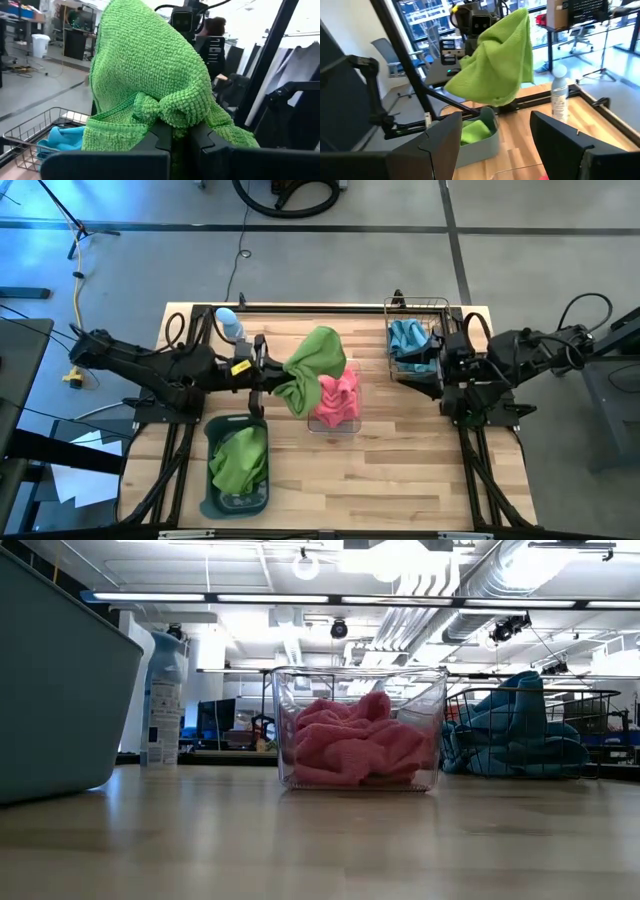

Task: Sort microfiber towel by color & place in baskets
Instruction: Put the green microfiber cloth into the blue bin

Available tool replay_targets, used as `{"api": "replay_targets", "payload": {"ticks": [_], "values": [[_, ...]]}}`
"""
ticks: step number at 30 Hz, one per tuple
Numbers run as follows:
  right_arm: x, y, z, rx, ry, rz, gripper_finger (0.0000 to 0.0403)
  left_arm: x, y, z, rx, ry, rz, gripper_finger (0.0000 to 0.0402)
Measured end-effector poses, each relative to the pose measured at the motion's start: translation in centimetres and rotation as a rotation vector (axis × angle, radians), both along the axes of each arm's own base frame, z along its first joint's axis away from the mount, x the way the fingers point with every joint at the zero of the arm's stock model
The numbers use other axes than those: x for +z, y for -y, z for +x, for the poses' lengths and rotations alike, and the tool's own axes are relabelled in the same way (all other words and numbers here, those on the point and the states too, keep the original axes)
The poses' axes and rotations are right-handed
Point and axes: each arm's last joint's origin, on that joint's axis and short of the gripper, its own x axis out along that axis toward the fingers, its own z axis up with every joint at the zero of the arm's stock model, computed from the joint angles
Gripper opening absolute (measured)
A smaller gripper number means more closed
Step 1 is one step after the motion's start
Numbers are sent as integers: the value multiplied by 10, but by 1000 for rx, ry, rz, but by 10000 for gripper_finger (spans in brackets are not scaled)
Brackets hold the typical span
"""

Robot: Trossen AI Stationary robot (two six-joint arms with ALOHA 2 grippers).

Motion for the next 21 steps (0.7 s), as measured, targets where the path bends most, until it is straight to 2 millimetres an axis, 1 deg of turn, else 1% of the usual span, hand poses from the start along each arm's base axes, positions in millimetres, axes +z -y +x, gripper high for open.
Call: {"api": "replay_targets", "payload": {"ticks": [3,9,13,17,21], "values": [[-2,-1,5,-26,-12,-38,234,0,-2,1,2,0,1,0],[-7,-5,13,-24,-38,-88,234,0,-3,1,4,0,1,0],[-7,-5,14,-24,-42,-93,234,-1,-2,-1,3,-18,-2,0],[-7,-5,14,-24,-42,-88,234,0,2,-15,-27,-61,-27,0],[-7,-5,14,-25,-42,-86,234,1,7,-36,-34,-114,-55,0]]}}
